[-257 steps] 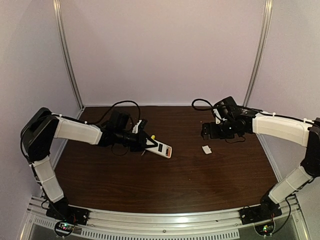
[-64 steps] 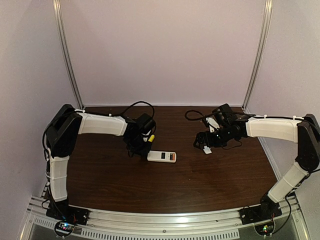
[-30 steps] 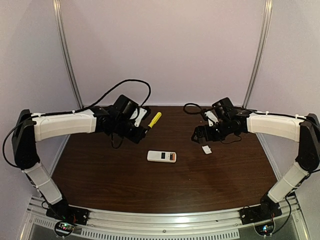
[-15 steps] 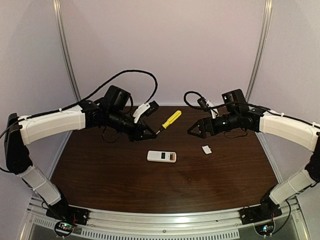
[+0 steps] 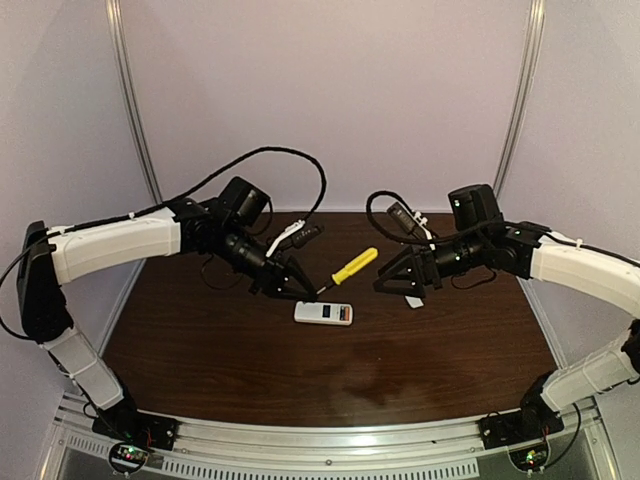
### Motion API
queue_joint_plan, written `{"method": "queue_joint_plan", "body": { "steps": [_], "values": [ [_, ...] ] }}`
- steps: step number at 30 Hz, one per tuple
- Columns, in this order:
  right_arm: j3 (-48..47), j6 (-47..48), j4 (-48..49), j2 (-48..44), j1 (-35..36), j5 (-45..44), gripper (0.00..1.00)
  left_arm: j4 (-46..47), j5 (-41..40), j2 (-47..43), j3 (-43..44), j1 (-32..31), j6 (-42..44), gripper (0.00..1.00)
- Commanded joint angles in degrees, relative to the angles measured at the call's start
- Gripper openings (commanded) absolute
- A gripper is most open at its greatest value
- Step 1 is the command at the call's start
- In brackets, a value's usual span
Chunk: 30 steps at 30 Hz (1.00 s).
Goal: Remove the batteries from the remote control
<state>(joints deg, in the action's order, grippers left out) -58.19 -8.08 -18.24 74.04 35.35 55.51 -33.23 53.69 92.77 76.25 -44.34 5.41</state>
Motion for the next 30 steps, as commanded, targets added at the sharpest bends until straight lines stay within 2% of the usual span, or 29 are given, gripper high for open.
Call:
{"method": "queue_joint_plan", "body": {
  "steps": [1,14,18,24,30],
  "values": [
    [-0.47,1.99,-1.35,0.37,1.04,5.07,1.00,-4.54,6.42,2.59,2.06,0.31,4.40,0.00],
    [-6.52,4.98,-7.95,4.50,3.82,1.60,0.97,-6.34,8.35,7.55,4.71,0.33,9.08,0.00],
    [-8.67,6.68,-10.94,6.24,4.34,0.64,0.91,-9.14,7.84,9.32,6.93,0.30,11.59,0.00],
    [-9.92,4.68,-8.36,7.74,5.05,0.29,0.82,-10.04,8.30,11.31,8.10,0.32,12.76,0.00],
    [-10.84,4.12,-8.55,9.86,5.77,0.13,0.66,-9.91,7.95,12.06,8.65,0.33,12.63,0.00]
  ]
}}
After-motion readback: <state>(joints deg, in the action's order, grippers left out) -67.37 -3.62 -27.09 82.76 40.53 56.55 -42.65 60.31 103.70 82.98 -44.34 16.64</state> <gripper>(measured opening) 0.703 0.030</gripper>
